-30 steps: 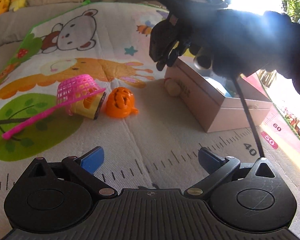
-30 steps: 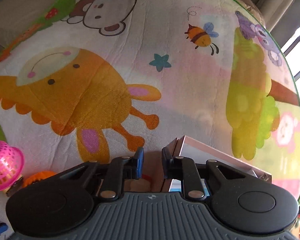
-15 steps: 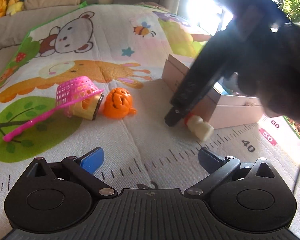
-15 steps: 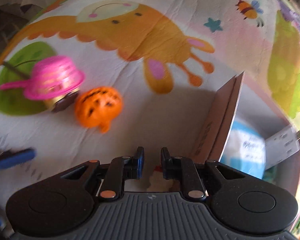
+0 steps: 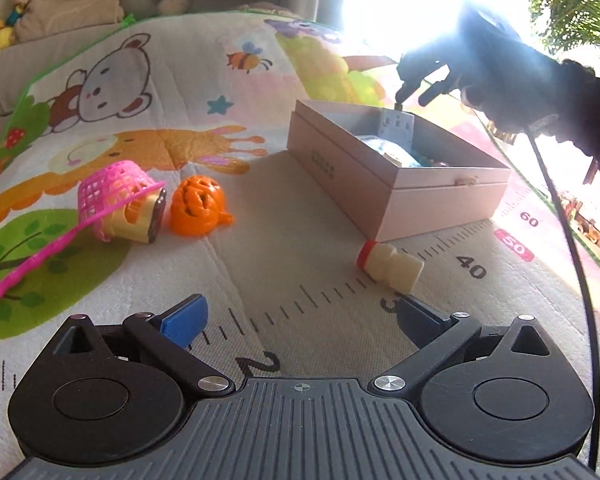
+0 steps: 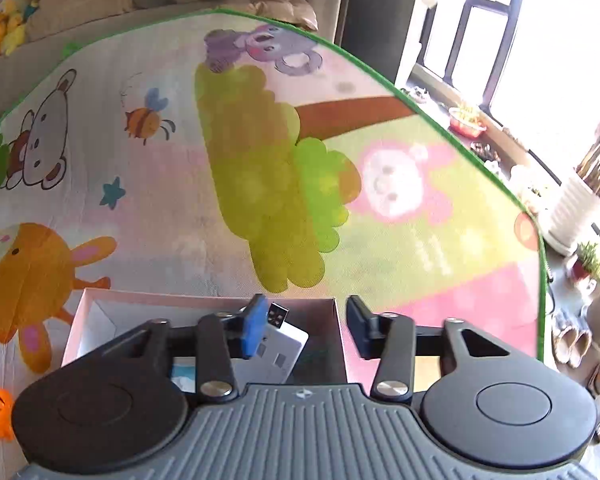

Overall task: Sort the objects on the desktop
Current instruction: 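Move the right tool toward the white bottle while the left tool approaches the orange pumpkin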

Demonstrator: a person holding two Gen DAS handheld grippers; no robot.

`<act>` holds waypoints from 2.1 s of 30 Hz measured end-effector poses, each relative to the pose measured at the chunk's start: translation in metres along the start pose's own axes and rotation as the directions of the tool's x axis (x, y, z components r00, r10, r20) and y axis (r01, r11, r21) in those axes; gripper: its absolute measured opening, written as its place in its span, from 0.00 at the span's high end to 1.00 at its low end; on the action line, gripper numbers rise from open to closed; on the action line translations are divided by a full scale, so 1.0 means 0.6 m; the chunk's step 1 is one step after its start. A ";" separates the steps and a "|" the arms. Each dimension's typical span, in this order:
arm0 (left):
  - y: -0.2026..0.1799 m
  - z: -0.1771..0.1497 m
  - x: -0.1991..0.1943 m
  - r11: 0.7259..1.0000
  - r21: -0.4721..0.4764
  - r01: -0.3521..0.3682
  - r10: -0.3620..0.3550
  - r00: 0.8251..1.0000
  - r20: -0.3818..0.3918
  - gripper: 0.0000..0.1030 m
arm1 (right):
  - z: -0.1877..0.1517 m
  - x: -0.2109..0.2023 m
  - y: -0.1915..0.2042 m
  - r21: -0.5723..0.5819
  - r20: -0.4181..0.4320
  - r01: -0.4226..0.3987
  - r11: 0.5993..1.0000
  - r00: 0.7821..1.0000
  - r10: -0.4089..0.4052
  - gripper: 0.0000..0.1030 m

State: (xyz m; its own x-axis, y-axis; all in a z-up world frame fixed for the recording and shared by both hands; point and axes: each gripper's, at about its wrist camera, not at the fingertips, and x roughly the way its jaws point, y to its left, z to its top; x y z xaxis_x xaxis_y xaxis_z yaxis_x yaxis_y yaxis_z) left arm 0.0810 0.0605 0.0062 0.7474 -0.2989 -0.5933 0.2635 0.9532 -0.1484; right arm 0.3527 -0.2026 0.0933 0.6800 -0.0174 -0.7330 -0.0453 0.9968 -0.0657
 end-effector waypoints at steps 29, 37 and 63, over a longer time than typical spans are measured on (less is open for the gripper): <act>0.058 0.047 -0.050 0.944 -0.137 -0.301 0.308 0.951 0.036 0.00 | -0.357 -0.222 0.143 -0.448 -0.054 -0.463 0.765 0.868 0.494 0.48; -0.003 0.081 -0.016 0.946 0.011 -0.325 0.323 0.942 0.095 0.00 | -0.390 -0.202 0.145 -0.410 -0.074 -0.501 0.762 0.851 0.520 0.73; -0.086 0.062 0.058 0.981 0.189 -0.038 0.071 0.983 -0.169 0.41 | -0.463 -0.221 -0.049 -0.062 0.168 -0.429 0.901 0.886 0.433 0.27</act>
State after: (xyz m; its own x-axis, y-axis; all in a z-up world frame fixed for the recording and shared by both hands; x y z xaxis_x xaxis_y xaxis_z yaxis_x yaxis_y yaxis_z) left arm 0.1161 -0.0010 0.0229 0.6504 -0.2188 -0.7274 0.3452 0.9382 0.0265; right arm 0.0608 -0.2513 0.0046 0.7055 0.4294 -0.5638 -0.3778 0.9009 0.2135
